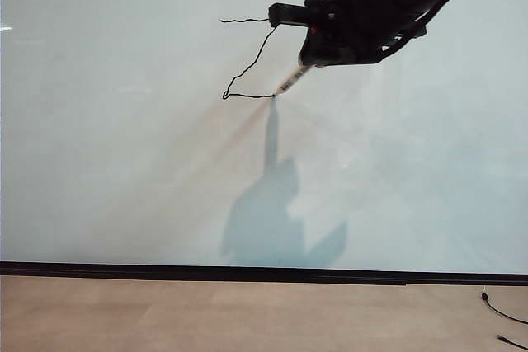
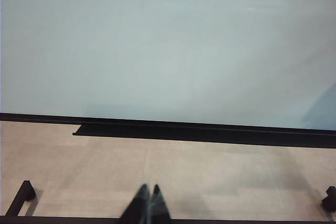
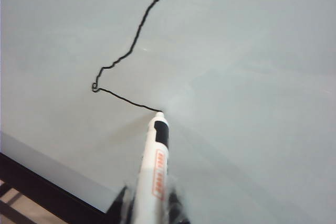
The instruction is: Pick up the pen on the shelf to the right of the whiteboard and write the letter Z.
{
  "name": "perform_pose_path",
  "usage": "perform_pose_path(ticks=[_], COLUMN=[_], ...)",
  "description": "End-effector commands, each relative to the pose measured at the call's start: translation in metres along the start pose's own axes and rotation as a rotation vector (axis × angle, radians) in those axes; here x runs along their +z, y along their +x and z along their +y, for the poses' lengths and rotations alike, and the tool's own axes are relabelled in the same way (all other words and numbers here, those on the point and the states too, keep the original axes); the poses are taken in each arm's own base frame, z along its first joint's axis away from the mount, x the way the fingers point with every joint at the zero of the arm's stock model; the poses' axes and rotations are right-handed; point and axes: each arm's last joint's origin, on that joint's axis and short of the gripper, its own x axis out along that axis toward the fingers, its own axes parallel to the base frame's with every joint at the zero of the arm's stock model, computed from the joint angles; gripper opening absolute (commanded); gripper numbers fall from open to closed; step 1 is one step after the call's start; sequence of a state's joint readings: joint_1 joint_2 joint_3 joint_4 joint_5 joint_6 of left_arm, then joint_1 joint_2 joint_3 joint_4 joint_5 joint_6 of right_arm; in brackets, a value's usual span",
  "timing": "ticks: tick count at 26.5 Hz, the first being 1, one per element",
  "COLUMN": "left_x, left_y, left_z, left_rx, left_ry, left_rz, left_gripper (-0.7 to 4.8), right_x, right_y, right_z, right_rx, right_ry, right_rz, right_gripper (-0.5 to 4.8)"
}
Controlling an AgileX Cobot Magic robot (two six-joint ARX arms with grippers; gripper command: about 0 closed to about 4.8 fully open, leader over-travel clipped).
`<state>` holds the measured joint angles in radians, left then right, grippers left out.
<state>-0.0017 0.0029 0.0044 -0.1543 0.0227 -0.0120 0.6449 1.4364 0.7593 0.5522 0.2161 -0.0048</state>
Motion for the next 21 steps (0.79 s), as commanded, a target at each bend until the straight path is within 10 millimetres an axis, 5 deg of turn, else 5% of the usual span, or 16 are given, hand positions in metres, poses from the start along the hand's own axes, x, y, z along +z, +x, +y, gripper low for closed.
perform_pose_path(ticks=[1, 13, 21], left_x=[0.001, 0.001, 0.001], left_y=[0.0, 0.0, 0.0], left_z=[0.0, 0.0, 0.0], left_rx=[0.0, 0.0, 0.0], left_ry=[0.004, 0.004, 0.004], left_rz=[-0.007, -0.007, -0.007], left_gripper=[-0.05, -0.05, -0.04], right_x=[0.003, 0.008, 0.041], right_y=[-0.006, -0.018, -0.068], right_z=[-0.006, -0.008, 0.01], right_rx=[-0.047, -0.002, 0.099], right_ry=[0.01, 0.016, -0.062], right_rz=[-0.029, -0.062, -0.108], right_gripper=[-0.05, -0.05, -0.05])
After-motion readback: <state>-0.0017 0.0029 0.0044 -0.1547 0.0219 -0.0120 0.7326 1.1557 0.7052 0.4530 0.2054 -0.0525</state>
